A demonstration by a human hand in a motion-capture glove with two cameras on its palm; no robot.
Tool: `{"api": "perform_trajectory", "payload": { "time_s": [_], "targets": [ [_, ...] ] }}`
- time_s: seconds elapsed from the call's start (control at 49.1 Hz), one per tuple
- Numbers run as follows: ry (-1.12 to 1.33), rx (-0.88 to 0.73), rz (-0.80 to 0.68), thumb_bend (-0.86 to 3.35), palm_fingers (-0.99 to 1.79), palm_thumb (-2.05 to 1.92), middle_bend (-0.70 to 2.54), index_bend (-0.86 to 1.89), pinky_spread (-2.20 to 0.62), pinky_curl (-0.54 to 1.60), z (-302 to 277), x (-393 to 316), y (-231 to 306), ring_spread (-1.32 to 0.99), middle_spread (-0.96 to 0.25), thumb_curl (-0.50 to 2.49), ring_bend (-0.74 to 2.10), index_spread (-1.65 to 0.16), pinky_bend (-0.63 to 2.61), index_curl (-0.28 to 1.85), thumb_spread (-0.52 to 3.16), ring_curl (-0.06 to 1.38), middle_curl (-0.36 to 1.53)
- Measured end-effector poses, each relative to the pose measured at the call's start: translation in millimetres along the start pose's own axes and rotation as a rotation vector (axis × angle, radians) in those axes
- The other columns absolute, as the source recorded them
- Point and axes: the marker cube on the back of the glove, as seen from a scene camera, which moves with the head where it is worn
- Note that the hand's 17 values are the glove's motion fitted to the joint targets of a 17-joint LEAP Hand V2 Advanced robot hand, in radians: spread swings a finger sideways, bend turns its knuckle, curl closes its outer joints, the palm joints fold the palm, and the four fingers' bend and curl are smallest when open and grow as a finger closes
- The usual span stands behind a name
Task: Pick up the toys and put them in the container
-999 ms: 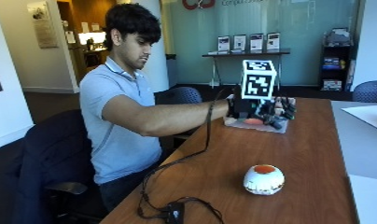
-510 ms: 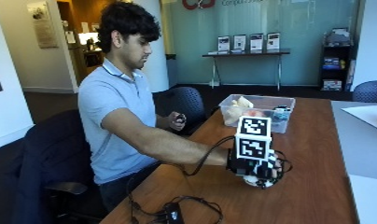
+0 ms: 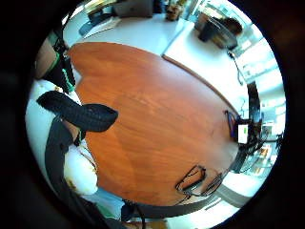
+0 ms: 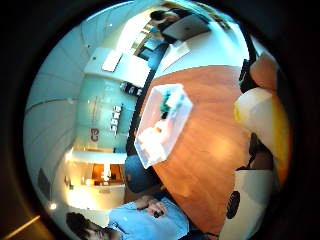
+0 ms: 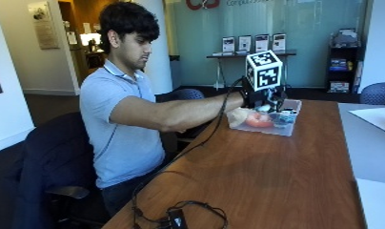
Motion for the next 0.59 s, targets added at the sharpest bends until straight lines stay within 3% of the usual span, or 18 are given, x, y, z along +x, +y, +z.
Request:
{"api": "perform_trajectory", "payload": {
  "time_s": [0.306,0.591],
  "targets": [
    [0.012,-0.044,-0.233,0.76,0.89,0.75,0.45,0.18,-0.36,0.41,0,-151,-45,-0.28,-0.09,0.55,0.94,-0.27,1.25,0.35,1.59,0.53,0.49],
    [0.018,-0.085,-0.299,0.79,0.89,0.72,0.44,0.18,-0.37,0.42,30,-218,-64,-0.29,-0.1,0.55,0.94,-0.27,1.24,0.38,1.59,0.55,0.54]
  ]
}}
